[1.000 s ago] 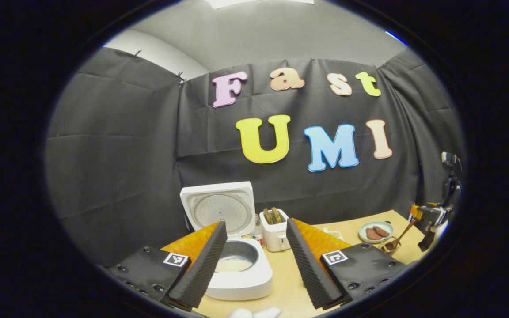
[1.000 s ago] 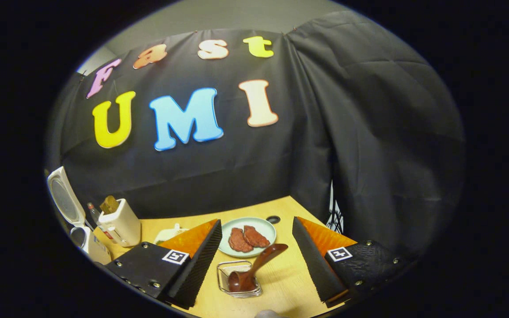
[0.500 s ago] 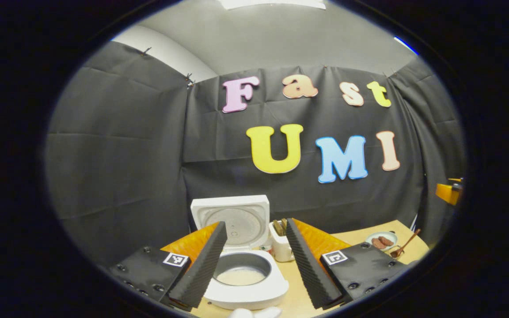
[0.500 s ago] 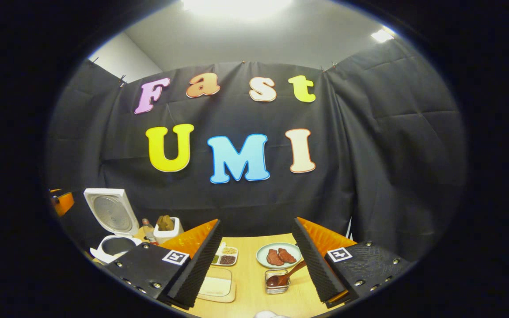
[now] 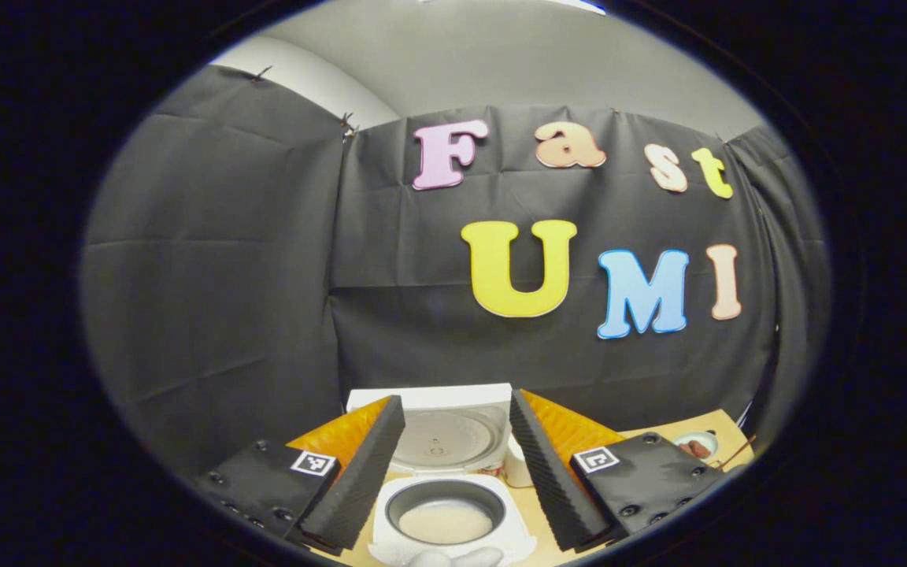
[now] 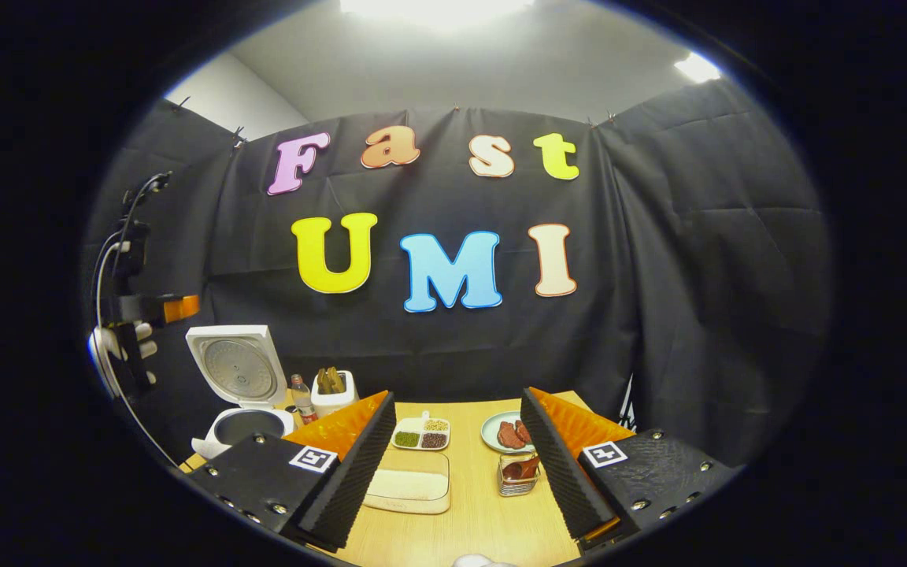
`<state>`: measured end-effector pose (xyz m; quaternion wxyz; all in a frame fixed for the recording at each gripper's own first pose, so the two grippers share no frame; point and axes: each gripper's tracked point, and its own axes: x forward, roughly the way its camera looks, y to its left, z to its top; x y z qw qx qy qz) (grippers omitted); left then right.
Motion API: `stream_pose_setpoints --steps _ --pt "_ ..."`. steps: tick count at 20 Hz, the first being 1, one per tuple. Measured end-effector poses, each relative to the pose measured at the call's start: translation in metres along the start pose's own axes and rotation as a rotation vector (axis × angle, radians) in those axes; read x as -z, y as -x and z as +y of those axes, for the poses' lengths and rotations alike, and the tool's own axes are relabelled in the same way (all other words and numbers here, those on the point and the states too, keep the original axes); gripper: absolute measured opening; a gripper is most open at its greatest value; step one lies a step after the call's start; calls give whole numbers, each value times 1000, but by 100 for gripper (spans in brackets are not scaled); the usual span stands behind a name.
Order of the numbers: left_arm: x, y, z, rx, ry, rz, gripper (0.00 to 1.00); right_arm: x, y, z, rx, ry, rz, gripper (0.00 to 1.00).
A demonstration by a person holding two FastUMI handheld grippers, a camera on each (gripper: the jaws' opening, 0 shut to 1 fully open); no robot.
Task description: Close the left gripper, press the button to open the rice cooker; take a wooden spoon from the chopstick holder with the right hand, scoop a spoonful of rice and pour it into the rice cooker, then put the wooden spoon back into the chopstick holder.
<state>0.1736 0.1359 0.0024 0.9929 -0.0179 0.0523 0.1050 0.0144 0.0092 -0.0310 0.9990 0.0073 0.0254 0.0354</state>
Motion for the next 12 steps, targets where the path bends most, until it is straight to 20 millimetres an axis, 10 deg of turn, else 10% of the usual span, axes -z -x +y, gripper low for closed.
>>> stream_pose_setpoints --steps 5,12 --pt "-11 -90 18 -49 19 67 93 3 -4 0 11 13 20 98" --pt "1 -161 8 -48 -38 126 93 17 -18 7 1 27 69 98"
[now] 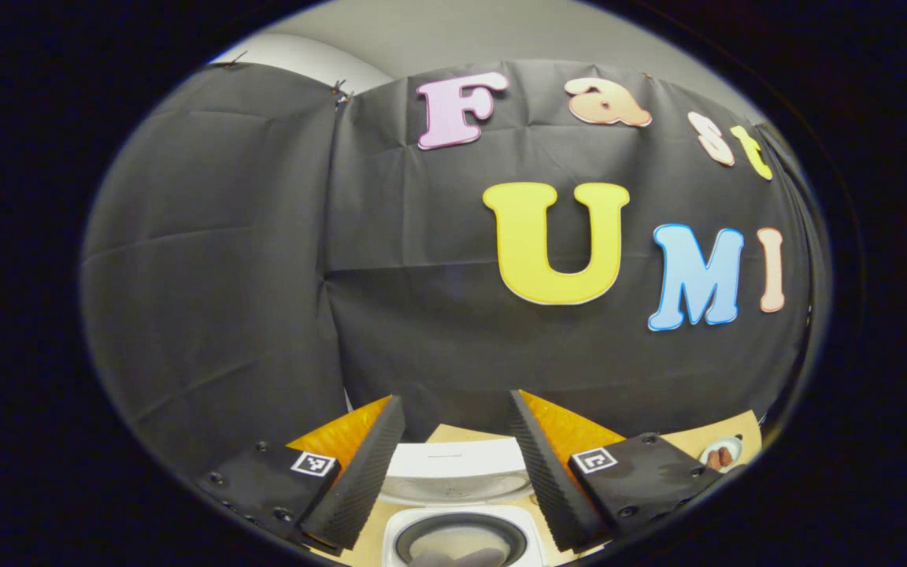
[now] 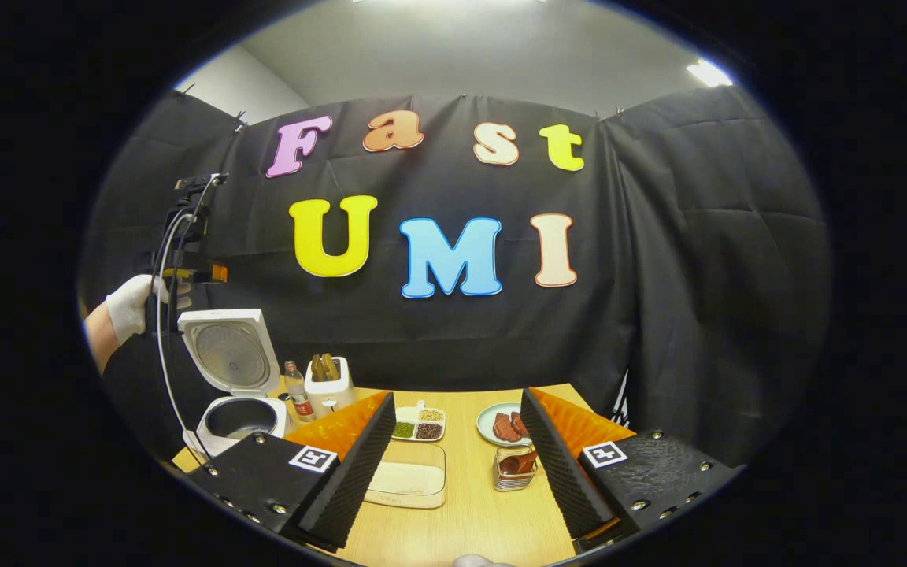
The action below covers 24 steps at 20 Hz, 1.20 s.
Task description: Close the left gripper, press the button to open the rice cooker; take a wooden spoon from the chopstick holder with the right hand, scoop a spoonful of rice and pour it into the rice cooker, then put the wooden spoon back into the chopstick holder.
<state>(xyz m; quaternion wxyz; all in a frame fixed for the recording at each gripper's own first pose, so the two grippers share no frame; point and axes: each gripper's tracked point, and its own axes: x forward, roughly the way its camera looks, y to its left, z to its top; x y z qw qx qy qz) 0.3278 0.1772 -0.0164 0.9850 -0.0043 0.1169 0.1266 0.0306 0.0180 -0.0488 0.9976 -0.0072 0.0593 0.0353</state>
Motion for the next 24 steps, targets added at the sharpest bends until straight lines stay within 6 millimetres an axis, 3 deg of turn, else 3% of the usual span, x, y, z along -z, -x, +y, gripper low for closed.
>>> stream_pose_setpoints --steps 3,6,9,10,12,16,24 --pt "12 -26 4 -24 -11 35 95 7 -4 2 -5 11 23 98" --pt "39 -49 11 -42 -3 112 99 14 -6 1 -6 8 47 98" --pt "59 -62 14 -46 8 168 94 19 -8 -1 -3 14 60 97" --pt "62 -66 14 -46 4 178 99 20 -9 -1 -4 16 62 98" --pt "62 -70 16 -54 2 180 99 25 -7 -1 -9 11 78 98" --pt "67 -60 12 -36 22 218 97 30 -8 -2 -18 -6 93 97" --pt "102 5 4 17 31 323 98 36 -4 -3 -38 -29 91 97"
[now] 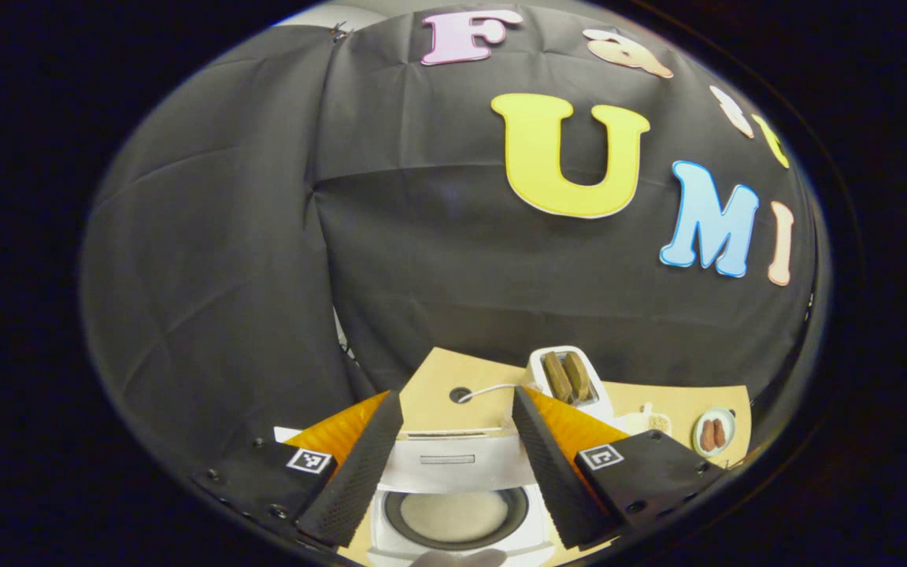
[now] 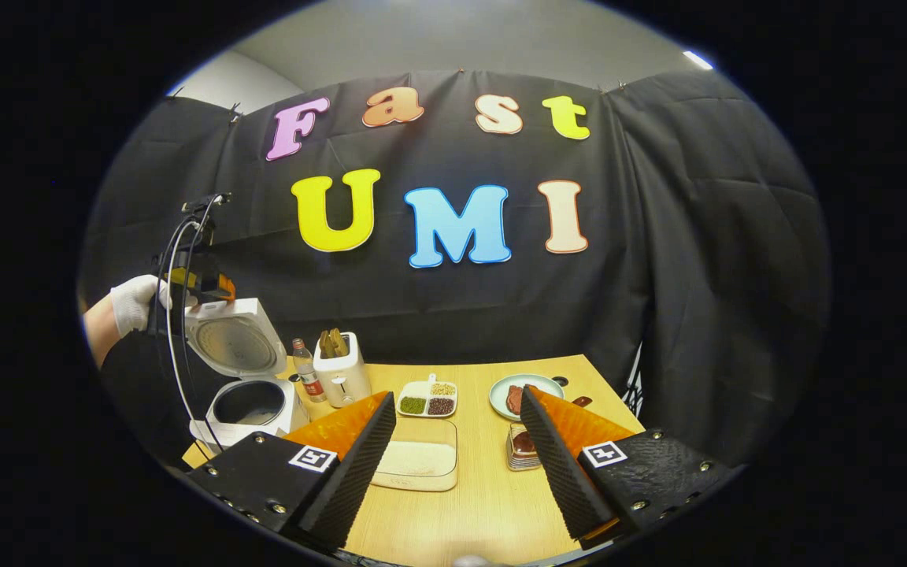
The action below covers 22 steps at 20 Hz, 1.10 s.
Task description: Close the left gripper, press the button to open the rice cooker; take a wooden spoon from the chopstick holder with the right hand, scoop a spoonful of rice and pour it into the rice cooker, then put the wooden spoon back into the chopstick holder.
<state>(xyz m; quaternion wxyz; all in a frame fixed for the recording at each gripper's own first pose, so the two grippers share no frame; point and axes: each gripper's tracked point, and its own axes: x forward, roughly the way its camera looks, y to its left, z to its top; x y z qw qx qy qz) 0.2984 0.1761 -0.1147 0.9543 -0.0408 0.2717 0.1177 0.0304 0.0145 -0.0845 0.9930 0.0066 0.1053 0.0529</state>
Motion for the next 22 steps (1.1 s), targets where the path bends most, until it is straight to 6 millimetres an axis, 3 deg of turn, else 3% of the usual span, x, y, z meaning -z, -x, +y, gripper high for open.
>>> stream_pose_setpoints --steps 3,6,10,22 --pt "33 13 -8 32 -3 61 98 15 1 -1 -11 -1 22 98" --pt "96 15 -10 53 25 207 99 31 2 -1 -27 -25 56 98" --pt "147 13 -10 51 -1 295 97 41 3 -8 -31 -26 75 98" --pt "226 13 -11 56 -44 435 99 61 8 -14 -38 -42 120 98"
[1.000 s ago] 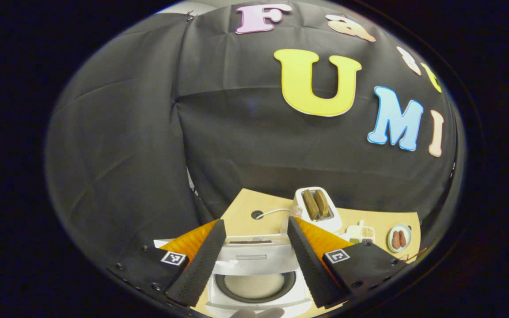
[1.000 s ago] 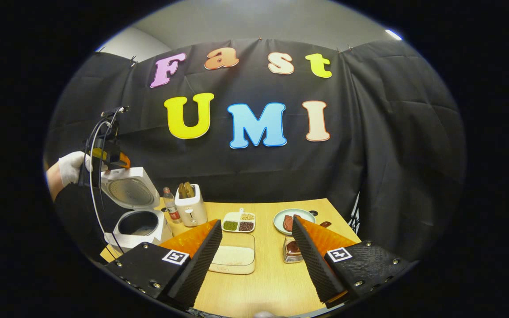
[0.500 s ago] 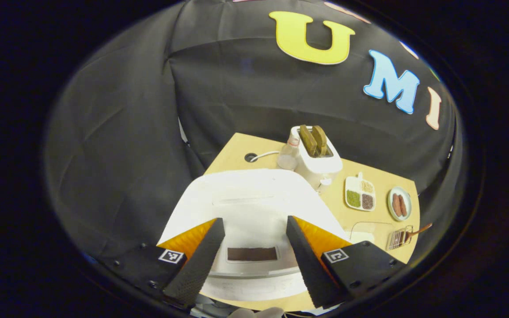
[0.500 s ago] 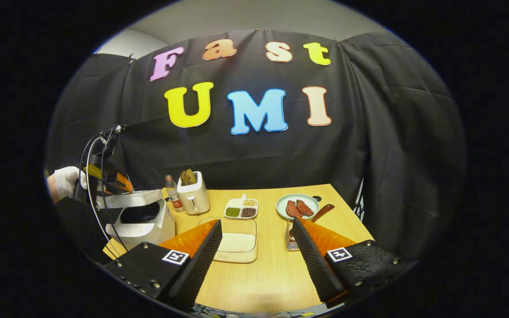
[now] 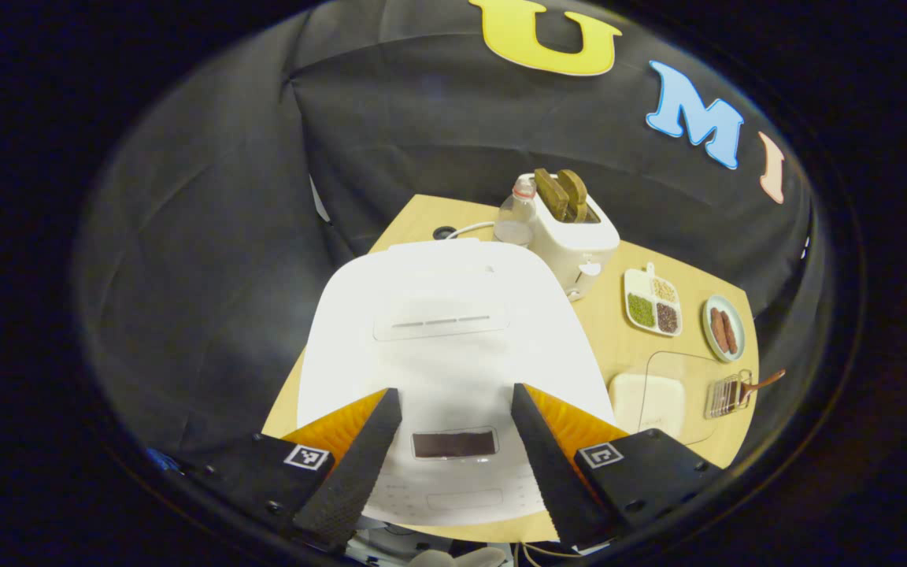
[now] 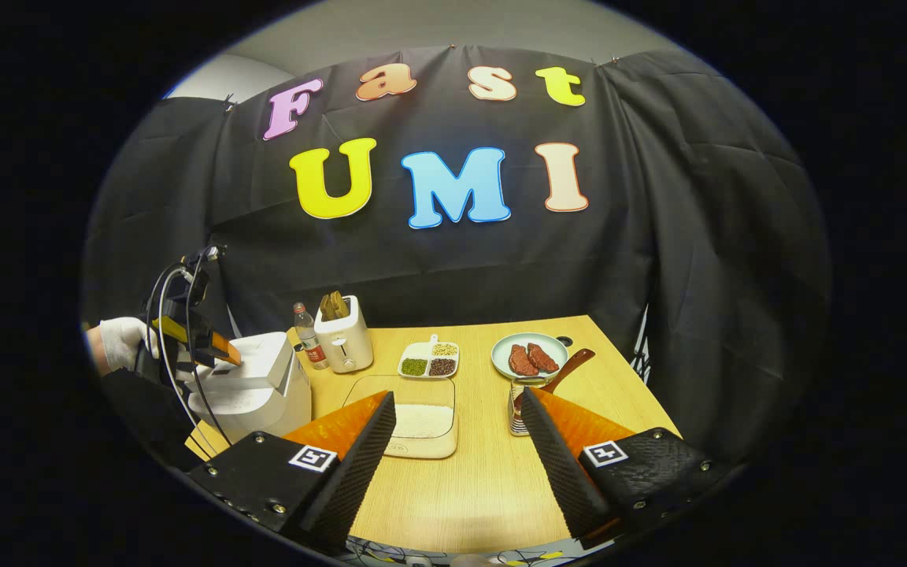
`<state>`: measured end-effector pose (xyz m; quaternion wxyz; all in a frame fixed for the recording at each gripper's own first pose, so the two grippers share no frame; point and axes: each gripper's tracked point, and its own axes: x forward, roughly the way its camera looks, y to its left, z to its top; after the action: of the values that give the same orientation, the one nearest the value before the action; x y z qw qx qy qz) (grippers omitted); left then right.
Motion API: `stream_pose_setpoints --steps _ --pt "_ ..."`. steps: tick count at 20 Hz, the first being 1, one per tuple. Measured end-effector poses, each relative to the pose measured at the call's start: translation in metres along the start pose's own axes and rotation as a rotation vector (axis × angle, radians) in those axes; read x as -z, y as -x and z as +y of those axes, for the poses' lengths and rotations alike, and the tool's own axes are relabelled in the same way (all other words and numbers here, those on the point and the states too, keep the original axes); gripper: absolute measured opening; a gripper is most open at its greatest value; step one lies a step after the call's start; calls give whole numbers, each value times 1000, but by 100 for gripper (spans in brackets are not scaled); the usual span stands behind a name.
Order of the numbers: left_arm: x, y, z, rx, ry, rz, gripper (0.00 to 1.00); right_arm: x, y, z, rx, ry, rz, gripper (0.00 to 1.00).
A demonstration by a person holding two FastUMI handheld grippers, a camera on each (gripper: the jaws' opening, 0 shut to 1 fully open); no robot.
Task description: Close the left gripper, press the button to open the rice cooker; take a wooden spoon from the chopstick holder with the right hand, scoop a spoonful of rice and pour it into the rice cooker, then put the wooden spoon back into the chopstick holder.
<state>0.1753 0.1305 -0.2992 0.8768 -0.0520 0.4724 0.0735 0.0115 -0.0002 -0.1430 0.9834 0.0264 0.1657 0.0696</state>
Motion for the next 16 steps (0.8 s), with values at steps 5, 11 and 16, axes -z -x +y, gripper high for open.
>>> stream_pose_setpoints --steps 5,11,16 --pt "6 -7 0 4 -7 12 99 6 -2 1 -1 -6 15 98" --pt "6 -10 -4 11 -31 9 98 9 -3 3 -5 -18 18 98" --pt "3 -12 -2 8 -31 -37 99 12 -4 3 -9 -29 20 98"
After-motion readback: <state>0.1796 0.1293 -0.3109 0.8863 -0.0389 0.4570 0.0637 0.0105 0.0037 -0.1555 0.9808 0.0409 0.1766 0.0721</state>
